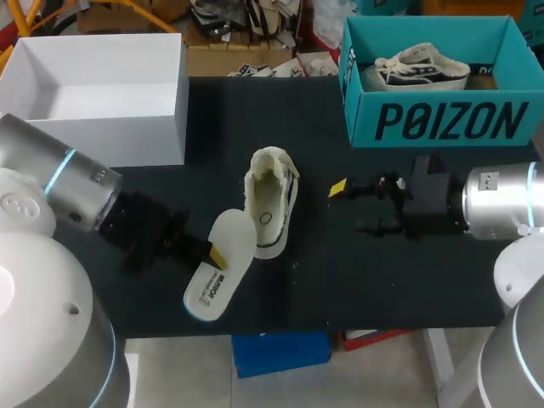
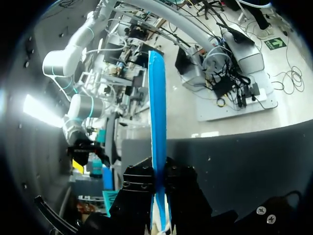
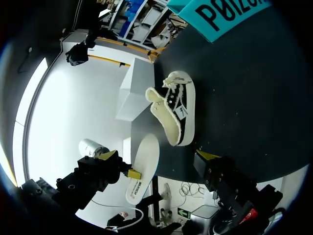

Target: Take the shoe out of the shoebox, open the shoe tongue, remove and reinsert the insole, then place the shoe into the shoebox

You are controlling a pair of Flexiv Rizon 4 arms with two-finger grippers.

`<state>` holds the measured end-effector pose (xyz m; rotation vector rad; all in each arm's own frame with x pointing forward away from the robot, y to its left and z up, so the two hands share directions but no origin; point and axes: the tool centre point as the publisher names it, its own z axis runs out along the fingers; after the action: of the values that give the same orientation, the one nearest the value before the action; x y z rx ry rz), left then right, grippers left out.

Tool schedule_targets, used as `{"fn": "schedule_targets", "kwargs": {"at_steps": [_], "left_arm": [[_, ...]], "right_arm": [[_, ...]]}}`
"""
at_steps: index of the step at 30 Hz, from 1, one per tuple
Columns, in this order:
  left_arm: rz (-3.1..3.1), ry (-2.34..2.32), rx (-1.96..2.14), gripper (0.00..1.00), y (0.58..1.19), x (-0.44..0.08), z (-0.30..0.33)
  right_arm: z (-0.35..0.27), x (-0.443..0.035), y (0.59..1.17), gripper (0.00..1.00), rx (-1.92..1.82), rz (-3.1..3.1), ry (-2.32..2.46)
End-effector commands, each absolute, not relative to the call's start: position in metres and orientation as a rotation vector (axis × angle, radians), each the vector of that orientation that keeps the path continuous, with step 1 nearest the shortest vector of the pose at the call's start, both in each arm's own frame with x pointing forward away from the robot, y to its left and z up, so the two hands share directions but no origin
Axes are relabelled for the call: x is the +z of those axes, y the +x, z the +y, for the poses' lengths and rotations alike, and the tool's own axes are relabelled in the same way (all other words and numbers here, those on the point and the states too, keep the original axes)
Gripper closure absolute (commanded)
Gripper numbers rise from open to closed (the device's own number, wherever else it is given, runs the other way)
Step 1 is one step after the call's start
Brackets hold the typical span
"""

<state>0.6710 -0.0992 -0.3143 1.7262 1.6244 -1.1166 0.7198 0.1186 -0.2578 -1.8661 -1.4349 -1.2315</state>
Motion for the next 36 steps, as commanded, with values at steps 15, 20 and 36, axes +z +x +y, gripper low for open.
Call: {"fn": "schedule_targets", "kwargs": {"at_steps": [15, 20, 36], "left_arm": [[1.66, 1.857, -1.213, 1.0, 0.707, -0.327, -0.122], [1.681, 1.861, -1.212, 1.0, 0.717, -0.333, -0.128], [1.73, 1.859, -1.186, 1.0, 0.748, -0.346, -0.149]], "right_arm": [[0.118, -0.258, 0.72, 0.0, -1.232, -1.434, -1.864], [0.118, -0.258, 0.72, 0.0, -1.232, -1.434, -1.864], [0.118, -0.258, 0.72, 0.0, -1.232, -1.434, -1.864]]}}
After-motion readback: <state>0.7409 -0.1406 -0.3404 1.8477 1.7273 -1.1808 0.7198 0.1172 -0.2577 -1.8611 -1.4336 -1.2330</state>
